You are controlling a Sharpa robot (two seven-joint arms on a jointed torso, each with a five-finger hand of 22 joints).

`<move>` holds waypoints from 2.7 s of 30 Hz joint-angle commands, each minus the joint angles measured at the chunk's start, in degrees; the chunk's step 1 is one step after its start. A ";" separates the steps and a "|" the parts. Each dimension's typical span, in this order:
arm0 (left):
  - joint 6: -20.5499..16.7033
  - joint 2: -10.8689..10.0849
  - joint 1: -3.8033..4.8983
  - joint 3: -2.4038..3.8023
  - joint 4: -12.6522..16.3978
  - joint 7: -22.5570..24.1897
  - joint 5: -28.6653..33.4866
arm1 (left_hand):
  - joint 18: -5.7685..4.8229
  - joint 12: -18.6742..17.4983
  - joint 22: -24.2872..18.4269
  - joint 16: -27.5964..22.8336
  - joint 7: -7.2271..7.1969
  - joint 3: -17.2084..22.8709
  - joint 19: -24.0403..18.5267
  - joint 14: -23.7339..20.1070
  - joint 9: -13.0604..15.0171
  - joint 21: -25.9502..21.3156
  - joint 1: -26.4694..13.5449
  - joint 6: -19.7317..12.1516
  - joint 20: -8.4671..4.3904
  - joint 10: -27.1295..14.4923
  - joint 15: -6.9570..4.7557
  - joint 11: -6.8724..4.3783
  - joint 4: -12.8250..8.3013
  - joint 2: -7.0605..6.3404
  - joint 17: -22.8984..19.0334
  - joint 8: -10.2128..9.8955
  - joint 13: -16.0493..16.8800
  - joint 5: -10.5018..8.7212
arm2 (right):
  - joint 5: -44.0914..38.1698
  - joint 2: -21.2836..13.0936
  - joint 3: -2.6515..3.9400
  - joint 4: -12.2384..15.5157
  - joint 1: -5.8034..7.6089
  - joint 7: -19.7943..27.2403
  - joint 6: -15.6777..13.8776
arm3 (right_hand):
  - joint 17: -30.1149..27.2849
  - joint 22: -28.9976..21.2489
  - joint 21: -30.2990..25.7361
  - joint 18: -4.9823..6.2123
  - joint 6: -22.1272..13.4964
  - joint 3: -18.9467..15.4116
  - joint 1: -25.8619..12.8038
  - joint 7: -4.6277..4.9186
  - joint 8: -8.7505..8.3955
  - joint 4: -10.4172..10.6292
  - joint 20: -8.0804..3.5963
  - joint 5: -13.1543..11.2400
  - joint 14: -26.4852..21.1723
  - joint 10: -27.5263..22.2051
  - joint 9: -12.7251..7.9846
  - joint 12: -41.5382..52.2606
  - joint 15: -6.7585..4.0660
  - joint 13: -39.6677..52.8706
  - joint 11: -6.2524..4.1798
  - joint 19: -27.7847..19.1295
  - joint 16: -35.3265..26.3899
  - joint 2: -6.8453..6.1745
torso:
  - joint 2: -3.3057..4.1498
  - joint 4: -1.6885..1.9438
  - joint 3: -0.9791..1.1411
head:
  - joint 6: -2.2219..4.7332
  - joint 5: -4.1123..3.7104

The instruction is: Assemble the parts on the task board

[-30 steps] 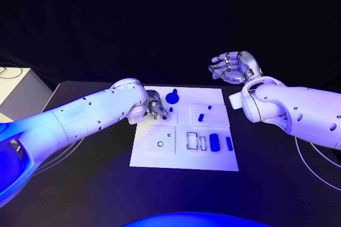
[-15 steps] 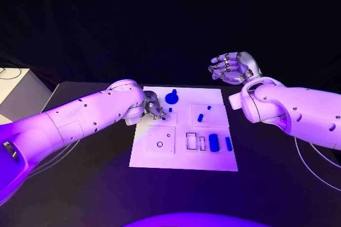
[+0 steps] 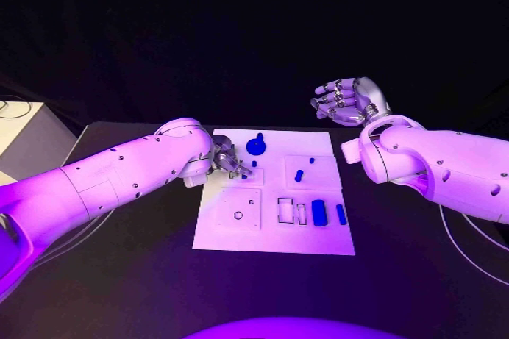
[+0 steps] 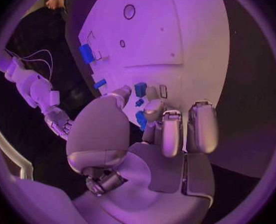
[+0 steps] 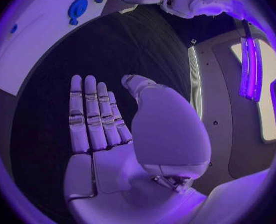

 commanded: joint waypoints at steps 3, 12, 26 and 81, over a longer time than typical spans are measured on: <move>-0.19 -0.55 0.01 0.82 0.95 0.61 1.88 | -0.64 -0.30 -0.39 -0.36 0.32 -1.34 -0.59 5.32 0.13 -0.42 -0.73 -0.10 0.18 -0.41 0.19 0.29 0.08 0.38 13.37 -0.32 -0.23 -0.27 | -0.28 -0.03 0.01 0.05 -0.04 0.42 0.31 | -0.09 -0.09 -0.15 0.67 -0.42 -0.19 -0.36 1.02 -0.12 0.13 -0.02 0.15 -0.27 -0.19 -0.08 -0.09 0.29 -0.05 0.26 -0.25 -0.27 0.05 | -0.01 -0.02 0.03 | 0.07 -0.01; 0.06 -2.20 0.20 5.20 1.30 0.82 4.81 | 0.30 -3.33 -4.85 -2.18 2.65 -2.00 -3.76 4.13 -1.95 -3.03 4.57 -4.38 1.40 -5.39 1.90 2.32 -0.10 3.99 10.34 -4.80 -5.03 -0.13 | -0.28 -0.11 0.01 0.02 -0.05 0.37 0.30 | -0.09 -0.09 -0.15 0.67 -0.42 -0.19 -0.36 1.02 -0.12 0.13 -0.02 0.15 -0.27 -0.19 -0.08 -0.09 0.29 -0.05 0.26 -0.25 -0.27 0.05 | -0.01 -0.02 0.14 | 0.43 -0.18; 1.03 -0.49 3.91 7.13 -5.62 1.52 4.71 | 1.43 -7.33 -10.03 -4.68 6.19 2.47 -7.56 1.87 -8.74 -6.36 8.89 -8.71 3.90 -12.98 4.70 5.44 -0.22 4.07 5.90 -12.42 -12.44 -0.10 | -0.28 -0.40 0.02 0.51 0.04 0.30 0.29 | -0.11 -0.28 -0.12 0.70 -0.42 -0.20 -0.41 1.02 -0.11 0.13 0.01 0.17 -0.22 -0.20 -0.09 -0.05 0.29 -0.13 0.26 -0.27 -0.37 0.11 | 0.91 -0.40 0.08 | 1.76 -0.25; 6.16 8.39 6.02 5.55 -20.60 1.09 -0.45 | 1.21 -5.77 -8.47 -3.43 4.94 4.01 -6.65 2.48 -10.12 -5.57 4.26 -5.24 3.64 -12.33 4.09 4.54 -0.23 3.68 7.12 -8.96 -12.25 -0.06 | -2.31 0.23 0.05 0.81 0.30 0.68 -0.01 | -0.30 -1.29 -0.23 0.64 -0.75 -0.29 -0.49 1.19 -0.21 -0.01 0.26 0.55 -0.56 -0.62 -0.24 -0.08 0.54 -0.59 0.44 -1.09 -1.11 0.11 | 3.17 -1.13 0.02 | 2.43 0.12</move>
